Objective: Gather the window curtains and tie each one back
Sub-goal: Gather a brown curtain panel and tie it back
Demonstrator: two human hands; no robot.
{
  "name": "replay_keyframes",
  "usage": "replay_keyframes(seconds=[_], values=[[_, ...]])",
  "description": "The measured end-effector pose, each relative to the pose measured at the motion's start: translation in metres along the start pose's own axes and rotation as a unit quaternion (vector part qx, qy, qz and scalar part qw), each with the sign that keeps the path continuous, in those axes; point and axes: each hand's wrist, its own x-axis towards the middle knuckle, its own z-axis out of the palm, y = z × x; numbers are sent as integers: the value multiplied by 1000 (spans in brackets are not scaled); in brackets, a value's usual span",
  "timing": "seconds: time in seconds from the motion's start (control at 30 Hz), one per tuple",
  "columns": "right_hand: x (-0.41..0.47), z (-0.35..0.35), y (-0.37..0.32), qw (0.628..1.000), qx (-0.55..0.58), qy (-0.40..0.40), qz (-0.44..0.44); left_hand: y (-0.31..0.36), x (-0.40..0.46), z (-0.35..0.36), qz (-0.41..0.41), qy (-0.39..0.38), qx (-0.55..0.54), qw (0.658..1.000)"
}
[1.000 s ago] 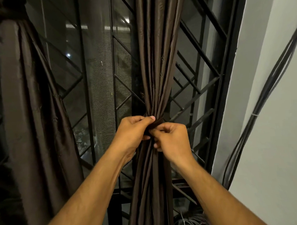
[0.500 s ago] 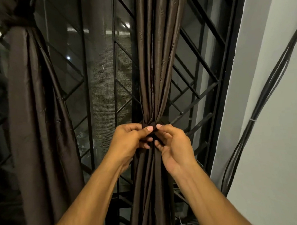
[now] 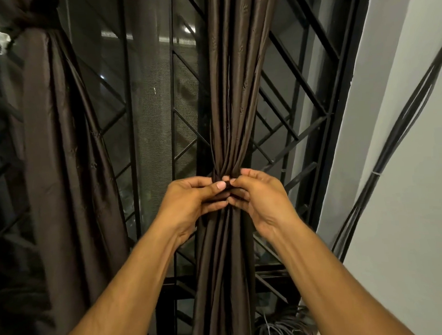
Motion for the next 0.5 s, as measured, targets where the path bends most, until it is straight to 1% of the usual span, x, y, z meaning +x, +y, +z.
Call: replay_keyframes(seconds=[0.07, 0.13, 0.23, 0.3, 0.4, 0.5], values=[[0, -2, 1, 1000, -23, -3, -8, 4, 0, 3, -7, 3, 25, 1000], [-1, -5, 4, 999, -30, -11, -11, 4, -1, 8, -12, 12, 17, 1000], [-3, -7, 3, 999, -30, -7, -29, -3, -4, 16, -10, 41, -77, 996], [-5, -7, 1, 997, -53, 9, -56, -11, -6, 22, -5, 54, -123, 991], [-10, -8, -2, 988, -114, 32, -102, -19, -8, 30, 9, 55, -142, 988], [-9, -12, 0, 957, -227, 70, -165, -22, -11, 33, 23, 50, -145, 988]])
